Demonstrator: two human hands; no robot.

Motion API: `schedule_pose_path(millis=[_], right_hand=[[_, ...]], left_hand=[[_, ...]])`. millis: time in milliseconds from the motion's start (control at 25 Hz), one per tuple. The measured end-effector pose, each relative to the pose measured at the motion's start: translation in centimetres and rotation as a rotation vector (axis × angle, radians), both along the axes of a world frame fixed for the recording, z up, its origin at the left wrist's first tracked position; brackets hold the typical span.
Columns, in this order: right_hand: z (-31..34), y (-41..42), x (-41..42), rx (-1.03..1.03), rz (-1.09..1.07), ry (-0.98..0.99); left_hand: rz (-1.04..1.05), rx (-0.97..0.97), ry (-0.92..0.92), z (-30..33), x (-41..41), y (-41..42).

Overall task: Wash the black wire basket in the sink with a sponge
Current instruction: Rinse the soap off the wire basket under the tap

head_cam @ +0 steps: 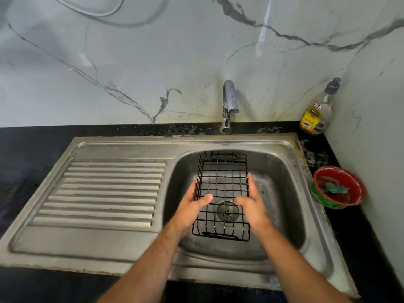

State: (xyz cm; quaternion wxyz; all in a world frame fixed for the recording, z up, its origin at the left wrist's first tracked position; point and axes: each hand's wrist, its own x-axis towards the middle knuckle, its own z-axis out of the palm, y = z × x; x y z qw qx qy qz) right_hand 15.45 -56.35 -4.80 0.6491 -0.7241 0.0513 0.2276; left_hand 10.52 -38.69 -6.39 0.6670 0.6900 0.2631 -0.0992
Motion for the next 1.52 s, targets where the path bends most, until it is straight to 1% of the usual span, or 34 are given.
schedule_pose_path(millis=[80, 240, 400, 480, 560, 760, 920, 1040, 1240, 1520], right_hand=[[1.3, 0.8, -0.3, -0.014, -0.001, -0.011], [4.0, 2.9, -0.3, 0.01, -0.003, -0.037], [5.9, 7.1, -0.3, 0.032, -0.006, -0.063], [6.6, 10.9, -1.2, 0.022, 0.019, -0.095], [6.9, 15.4, -2.5, 0.024, 0.018, -0.085], [5.2, 27.2, -6.0, 0.105, -0.007, -0.031], [5.6, 35.5, -8.6, 0.041, 0.031, -0.003], [5.3, 40.3, -10.0, -0.011, 0.046, 0.033], [4.7, 45.3, -10.7, -0.088, 0.076, 0.049], [3.7, 48.3, -10.8, -0.156, 0.12, 0.018]], left_hand=[[0.025, 0.034, -0.007, 0.8, -0.1, 0.7], [0.072, 0.082, -0.082, 3.3, 0.0, 2.5], [0.096, 0.115, -0.126, 5.5, -0.4, 6.8], [0.138, 0.131, -0.118, 6.4, -1.5, 10.3], [0.167, 0.142, -0.126, 6.6, -2.6, 14.7], [0.139, 0.193, -0.094, 6.9, -5.9, 26.6], [0.169, 0.253, -0.066, 6.9, -9.1, 34.6], [0.175, 0.248, -0.034, 6.1, -10.8, 39.4], [0.205, 0.231, -0.049, 5.7, -12.4, 44.0], [0.2, 0.239, -0.05, 4.9, -12.3, 46.9]])
